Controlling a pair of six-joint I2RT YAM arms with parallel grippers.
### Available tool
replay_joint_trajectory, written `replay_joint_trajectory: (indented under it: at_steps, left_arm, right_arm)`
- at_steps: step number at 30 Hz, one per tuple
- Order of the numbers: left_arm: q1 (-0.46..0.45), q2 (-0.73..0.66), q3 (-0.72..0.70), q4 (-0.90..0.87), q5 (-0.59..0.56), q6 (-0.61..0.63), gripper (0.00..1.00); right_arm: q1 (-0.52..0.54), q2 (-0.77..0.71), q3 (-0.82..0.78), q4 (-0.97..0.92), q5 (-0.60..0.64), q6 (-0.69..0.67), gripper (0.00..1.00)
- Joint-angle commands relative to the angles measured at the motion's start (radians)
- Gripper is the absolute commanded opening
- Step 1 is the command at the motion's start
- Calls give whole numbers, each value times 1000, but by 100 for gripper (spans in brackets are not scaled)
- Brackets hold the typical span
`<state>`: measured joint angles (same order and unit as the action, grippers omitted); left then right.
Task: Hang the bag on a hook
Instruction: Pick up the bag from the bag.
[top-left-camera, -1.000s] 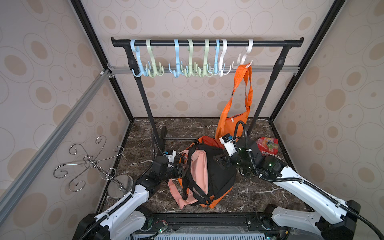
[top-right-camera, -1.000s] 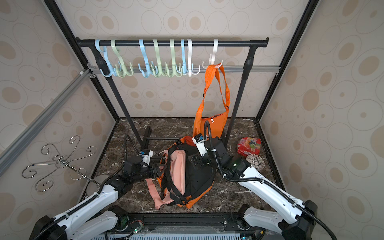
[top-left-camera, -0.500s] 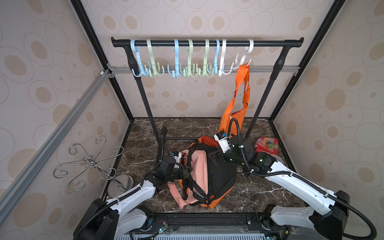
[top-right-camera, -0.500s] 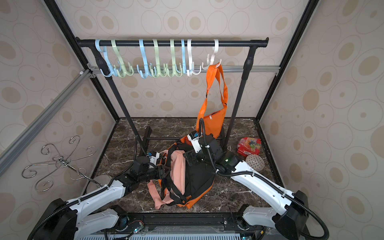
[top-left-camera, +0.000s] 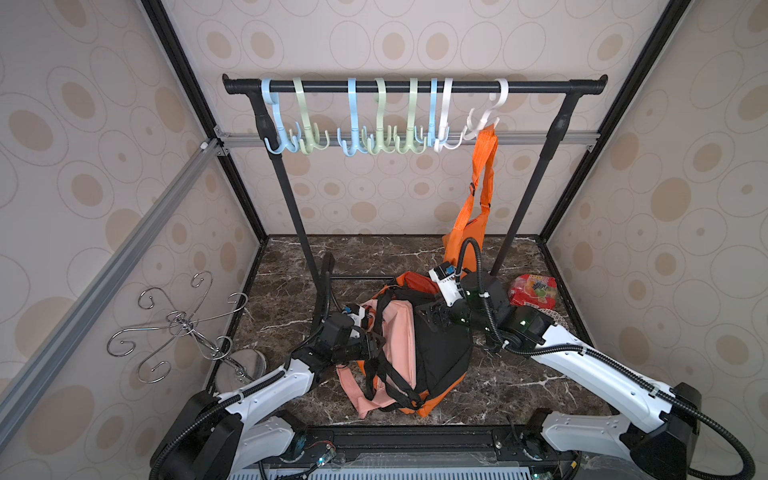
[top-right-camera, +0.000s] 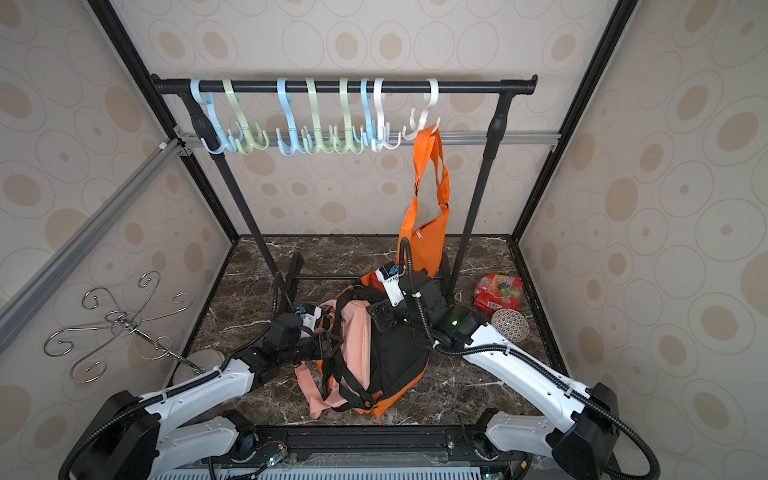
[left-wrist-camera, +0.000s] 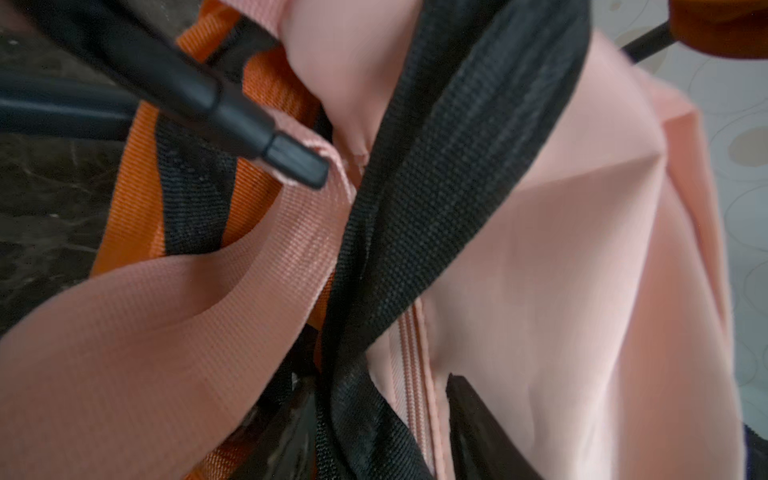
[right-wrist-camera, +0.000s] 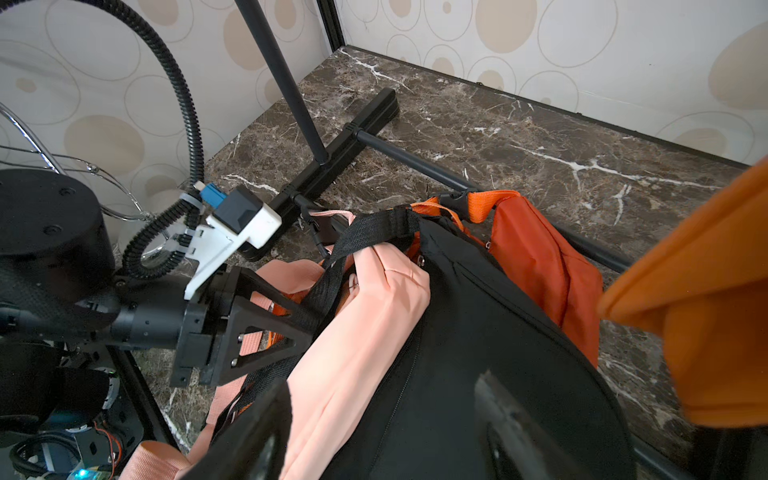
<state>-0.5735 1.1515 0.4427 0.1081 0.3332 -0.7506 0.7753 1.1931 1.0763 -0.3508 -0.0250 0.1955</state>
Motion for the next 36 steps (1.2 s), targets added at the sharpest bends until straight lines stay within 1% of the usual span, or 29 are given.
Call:
replay_joint_trajectory:
  at_steps: [1, 3, 4, 7, 8, 14, 17, 20, 23, 28, 30, 32, 36]
  left_arm:
    - [-5, 13, 17, 58, 7, 2, 49]
    - [-6, 14, 25, 61, -2, 11, 28]
    - [-5, 14, 30, 58, -9, 15, 20]
    - [-6, 11, 43, 52, -23, 39, 3]
    - [-6, 10, 51, 37, -35, 50, 0]
    - [-8, -20, 157, -101, -99, 141, 0]
    - [-25, -36, 253, -192, -158, 196, 0]
    - [-88, -24, 416, -316, -275, 289, 0]
    - [-174, 21, 609, -460, -430, 397, 0]
    - [-267, 108, 908, -650, -676, 566, 0]
    - [-293, 138, 1014, -689, -742, 623, 0]
    - [-307, 178, 1124, -731, -772, 680, 0]
    - [-366, 265, 1334, -780, -875, 807, 0]
  right_arm:
    - [8, -5, -2, 23, 18, 7, 71]
    - [8, -16, -9, 25, 25, 8, 71]
    - [7, -22, -17, 28, 27, 8, 71]
    - [9, -40, -34, 33, 42, 13, 70]
    - [8, -44, -40, 35, 46, 13, 70]
    - [8, -58, -31, 26, 59, -2, 70]
    - [9, -54, 1, 5, 67, -27, 69]
    - [9, -52, 43, -20, 86, -69, 69]
    - [8, -53, 100, -52, 130, -128, 69]
    - [8, -75, 202, -97, 202, -231, 69]
    - [8, -93, 233, -103, 229, -263, 69]
    - [9, -112, 256, -104, 250, -287, 70]
    - [9, -170, 256, -65, 297, -320, 70]
